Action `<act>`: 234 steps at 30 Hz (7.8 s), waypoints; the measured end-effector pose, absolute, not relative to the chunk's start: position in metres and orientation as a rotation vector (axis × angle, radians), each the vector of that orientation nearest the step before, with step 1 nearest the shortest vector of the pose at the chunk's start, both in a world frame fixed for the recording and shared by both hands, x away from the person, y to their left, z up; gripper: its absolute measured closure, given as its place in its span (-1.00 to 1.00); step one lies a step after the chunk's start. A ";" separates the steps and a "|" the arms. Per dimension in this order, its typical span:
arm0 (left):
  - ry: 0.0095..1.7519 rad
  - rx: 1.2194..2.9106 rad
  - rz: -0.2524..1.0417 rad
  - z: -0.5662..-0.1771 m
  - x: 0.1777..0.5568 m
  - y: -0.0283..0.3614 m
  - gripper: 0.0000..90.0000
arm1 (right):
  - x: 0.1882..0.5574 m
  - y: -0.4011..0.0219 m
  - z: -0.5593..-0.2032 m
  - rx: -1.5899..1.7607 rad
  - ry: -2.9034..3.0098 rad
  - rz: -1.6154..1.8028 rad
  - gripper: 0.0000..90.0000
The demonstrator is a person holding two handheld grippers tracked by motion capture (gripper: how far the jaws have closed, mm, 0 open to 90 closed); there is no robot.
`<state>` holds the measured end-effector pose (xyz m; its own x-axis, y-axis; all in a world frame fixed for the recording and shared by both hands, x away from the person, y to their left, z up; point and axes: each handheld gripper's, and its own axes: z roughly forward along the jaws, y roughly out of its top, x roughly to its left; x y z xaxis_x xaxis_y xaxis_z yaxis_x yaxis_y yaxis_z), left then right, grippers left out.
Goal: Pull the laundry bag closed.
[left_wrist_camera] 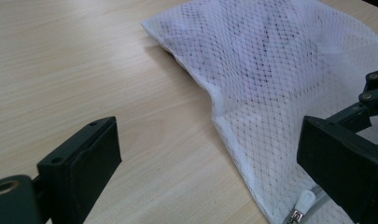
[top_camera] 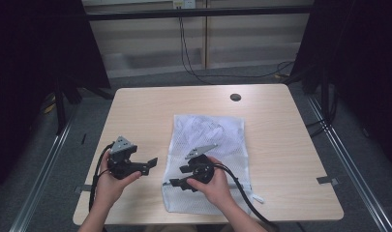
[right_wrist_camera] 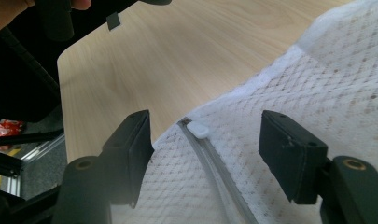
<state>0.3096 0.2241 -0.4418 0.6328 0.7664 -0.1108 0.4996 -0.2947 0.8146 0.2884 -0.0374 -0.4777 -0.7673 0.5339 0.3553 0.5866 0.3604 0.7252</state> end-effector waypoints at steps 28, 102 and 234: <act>0.992 1.971 0.384 -0.442 0.309 0.225 -0.87 | 0.296 -0.022 -0.492 -1.134 -2.406 -1.299 0.34; 0.995 1.941 0.213 -0.442 0.307 0.225 -0.80 | 0.302 -0.041 -0.475 -1.189 -2.240 -1.405 0.85; 0.929 1.950 -0.370 -0.450 0.302 0.175 0.95 | 0.294 -0.074 -0.452 -1.224 -2.100 -1.546 0.95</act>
<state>0.3018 0.1754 -0.4495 0.6709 0.4590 -0.5824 0.7338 -0.2978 0.6106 0.2941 -0.0744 -0.4518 -0.6111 0.4702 0.6367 0.7476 0.0787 0.6595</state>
